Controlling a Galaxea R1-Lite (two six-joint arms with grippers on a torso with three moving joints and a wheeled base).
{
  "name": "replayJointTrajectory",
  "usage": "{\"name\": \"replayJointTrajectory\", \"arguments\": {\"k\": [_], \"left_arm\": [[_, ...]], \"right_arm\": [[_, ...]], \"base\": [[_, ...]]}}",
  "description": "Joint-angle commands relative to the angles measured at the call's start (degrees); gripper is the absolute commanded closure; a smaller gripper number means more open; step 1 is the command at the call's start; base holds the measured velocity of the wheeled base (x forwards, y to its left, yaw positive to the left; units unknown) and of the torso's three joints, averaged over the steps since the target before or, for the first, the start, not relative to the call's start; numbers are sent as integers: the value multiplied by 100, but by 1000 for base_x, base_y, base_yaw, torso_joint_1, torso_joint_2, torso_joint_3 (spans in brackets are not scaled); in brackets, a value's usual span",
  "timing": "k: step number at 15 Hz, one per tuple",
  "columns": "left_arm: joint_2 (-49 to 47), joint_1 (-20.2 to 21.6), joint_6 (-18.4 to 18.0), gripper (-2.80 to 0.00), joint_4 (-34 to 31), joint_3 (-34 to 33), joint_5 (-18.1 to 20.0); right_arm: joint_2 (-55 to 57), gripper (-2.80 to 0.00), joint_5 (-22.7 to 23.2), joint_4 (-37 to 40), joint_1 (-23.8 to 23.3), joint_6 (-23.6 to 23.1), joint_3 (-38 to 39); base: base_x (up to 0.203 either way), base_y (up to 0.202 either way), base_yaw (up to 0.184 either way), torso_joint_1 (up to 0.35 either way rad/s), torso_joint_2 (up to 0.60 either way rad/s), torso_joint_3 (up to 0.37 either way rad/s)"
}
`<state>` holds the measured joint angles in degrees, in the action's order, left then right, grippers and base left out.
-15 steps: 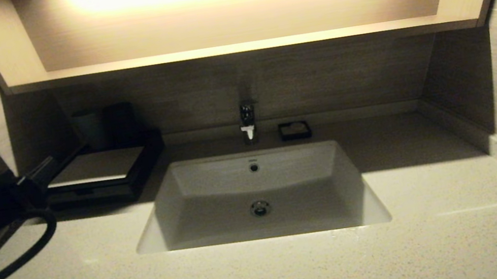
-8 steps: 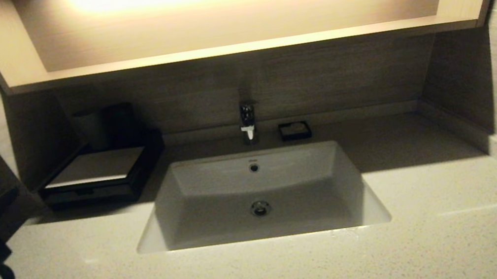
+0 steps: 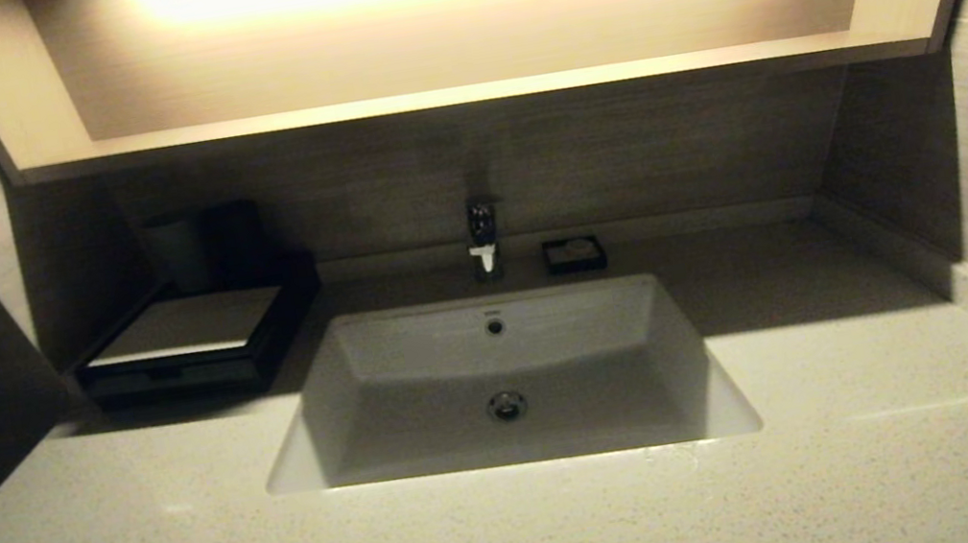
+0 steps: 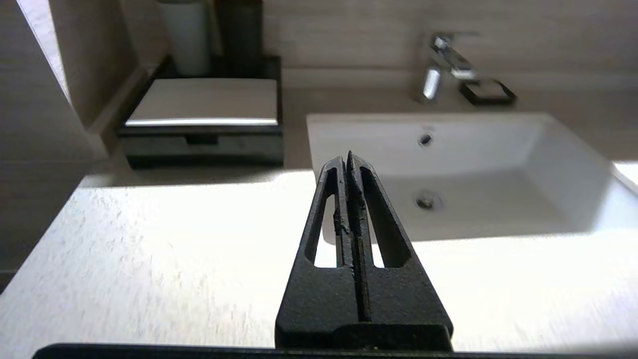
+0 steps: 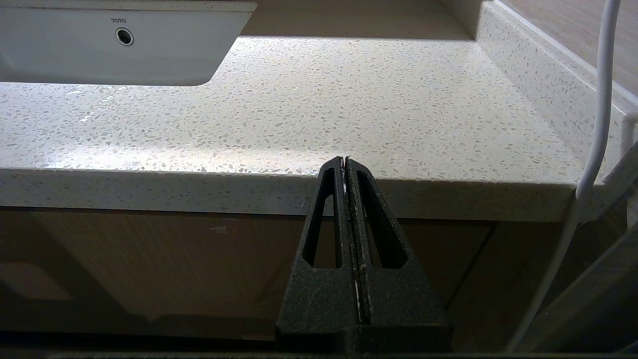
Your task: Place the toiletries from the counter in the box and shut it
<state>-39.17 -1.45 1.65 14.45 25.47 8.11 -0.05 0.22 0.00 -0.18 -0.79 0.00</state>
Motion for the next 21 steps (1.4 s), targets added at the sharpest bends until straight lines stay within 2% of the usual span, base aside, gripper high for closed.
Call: {"name": "replayJointTrajectory", "arguments": {"k": [1, 3, 5, 11, 15, 21], "left_arm": [[806, -67, -185, 0, -326, -13, 27], [1290, -174, -425, 0, -541, -86, 19], [1638, -196, -503, 0, -754, -124, 2], [2110, 192, -528, 0, -850, -435, -15], [2697, 215, -809, 0, -923, -991, 19], [3323, 177, -865, 0, -1159, -1667, -19]], "right_arm": [[5, 0, 4, 0, 1, 0, 9], [5, 0, 4, 0, 1, 0, 9], [5, 0, 4, 0, 1, 0, 9], [0, 0, 4, 0, 1, 0, 9], [5, 0, 4, 0, 1, 0, 9], [-4, 0, 4, 0, 1, 0, 9]], "base": [[0, 0, 0, 0, 0, 0], [0, 0, 0, 0, 0, 0], [0, 0, 0, 0, 0, 0], [0, 0, 0, 0, 0, 0], [0, 0, 0, 0, 0, 0], [0, 0, 0, 0, 0, 0]]}}
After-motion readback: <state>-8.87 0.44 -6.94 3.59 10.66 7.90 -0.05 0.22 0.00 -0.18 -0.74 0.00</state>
